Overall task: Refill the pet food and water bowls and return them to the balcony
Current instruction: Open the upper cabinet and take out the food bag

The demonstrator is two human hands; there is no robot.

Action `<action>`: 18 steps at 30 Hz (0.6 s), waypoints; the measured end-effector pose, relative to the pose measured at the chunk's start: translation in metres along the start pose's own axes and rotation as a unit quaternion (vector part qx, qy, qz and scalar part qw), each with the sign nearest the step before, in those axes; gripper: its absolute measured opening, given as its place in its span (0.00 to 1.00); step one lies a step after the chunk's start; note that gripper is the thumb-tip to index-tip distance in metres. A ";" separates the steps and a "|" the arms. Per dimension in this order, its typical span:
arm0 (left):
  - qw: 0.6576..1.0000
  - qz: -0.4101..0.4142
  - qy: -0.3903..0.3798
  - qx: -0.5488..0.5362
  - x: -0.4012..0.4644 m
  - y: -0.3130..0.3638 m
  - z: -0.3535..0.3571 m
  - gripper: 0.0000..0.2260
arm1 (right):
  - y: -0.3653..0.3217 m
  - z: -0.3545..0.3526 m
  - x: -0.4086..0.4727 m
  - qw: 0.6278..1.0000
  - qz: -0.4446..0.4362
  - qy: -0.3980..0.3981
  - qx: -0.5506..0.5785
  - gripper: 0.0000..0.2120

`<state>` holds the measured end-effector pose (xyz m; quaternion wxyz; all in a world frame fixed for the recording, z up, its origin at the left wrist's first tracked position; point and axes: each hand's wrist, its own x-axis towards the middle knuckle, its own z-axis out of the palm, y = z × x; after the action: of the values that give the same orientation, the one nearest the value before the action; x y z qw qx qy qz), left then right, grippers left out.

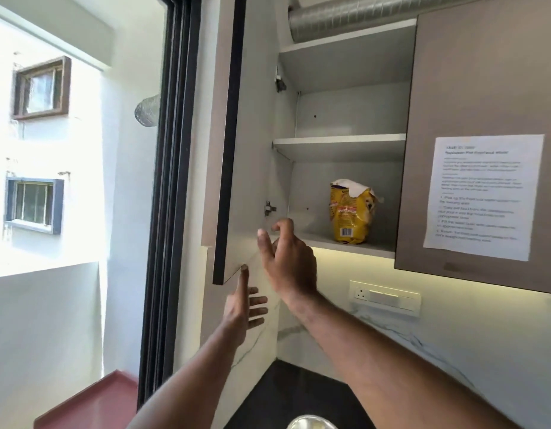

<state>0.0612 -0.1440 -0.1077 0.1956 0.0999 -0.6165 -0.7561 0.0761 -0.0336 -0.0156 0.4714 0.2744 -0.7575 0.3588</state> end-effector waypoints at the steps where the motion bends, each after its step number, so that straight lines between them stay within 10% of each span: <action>1: 1.000 -0.004 -0.008 -0.009 -0.001 -0.006 0.007 0.41 | 0.012 -0.007 0.001 1.000 0.019 -0.003 -0.014 0.20; 18: 0.978 0.182 -0.085 -0.050 0.112 0.052 0.167 0.16 | 0.218 -0.007 0.080 0.969 0.231 0.011 -0.081 0.34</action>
<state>-0.0960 -0.0506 -0.0100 0.2814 -0.0888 -0.6005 -0.7432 -0.1172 0.0949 -0.0029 0.4041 0.0488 -0.8218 0.3987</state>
